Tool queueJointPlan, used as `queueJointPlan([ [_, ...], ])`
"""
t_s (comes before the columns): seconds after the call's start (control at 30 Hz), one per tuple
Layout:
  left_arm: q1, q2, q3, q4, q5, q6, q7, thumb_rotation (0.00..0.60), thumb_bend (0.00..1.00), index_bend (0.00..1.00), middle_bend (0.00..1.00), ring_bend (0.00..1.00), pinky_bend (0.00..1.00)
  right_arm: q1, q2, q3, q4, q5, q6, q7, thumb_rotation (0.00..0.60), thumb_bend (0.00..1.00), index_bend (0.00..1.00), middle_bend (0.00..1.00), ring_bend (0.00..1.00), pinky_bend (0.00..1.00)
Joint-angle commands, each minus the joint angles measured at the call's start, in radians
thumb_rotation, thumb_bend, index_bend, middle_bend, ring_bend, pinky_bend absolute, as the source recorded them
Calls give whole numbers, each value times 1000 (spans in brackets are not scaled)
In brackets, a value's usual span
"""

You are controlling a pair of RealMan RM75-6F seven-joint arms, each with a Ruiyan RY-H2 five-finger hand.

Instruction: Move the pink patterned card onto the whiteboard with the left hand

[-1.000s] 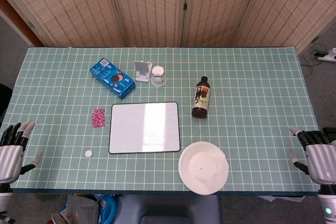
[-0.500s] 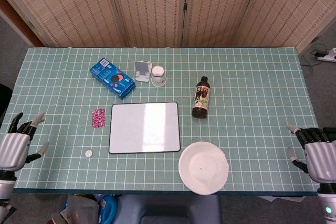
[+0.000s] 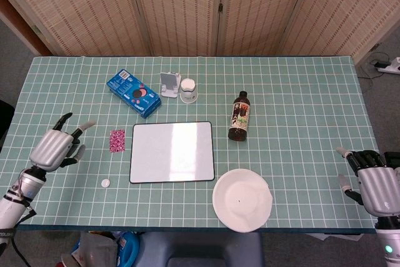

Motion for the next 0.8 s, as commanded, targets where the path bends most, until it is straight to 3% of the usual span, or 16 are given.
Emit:
queueJointPlan([
  [0.03, -71, -12, 7, 31, 2, -93, -25, 600, 646, 164, 932, 998, 0, 4, 0, 0, -3, 0, -6, -3, 600, 367, 223, 344, 285, 219],
  [0.27, -170, -52, 18, 72, -53, -270, -24, 600, 800, 179, 990, 1000, 0, 10, 2, -2, -11, 2, -18, -13, 600, 367, 223, 344, 287, 219],
  [0.47, -237, -108, 28, 124, -144, -425, 40, 600, 817, 167, 997, 1000, 0, 7, 2, -3, -10, 12, -19, -11, 600, 366, 223, 344, 290, 219],
  [0.8, -292, -187, 42, 211, -239, -537, 117, 600, 817, 167, 996, 1000, 0, 3, 0, -5, -9, 14, -13, -17, 600, 366, 223, 344, 303, 219],
])
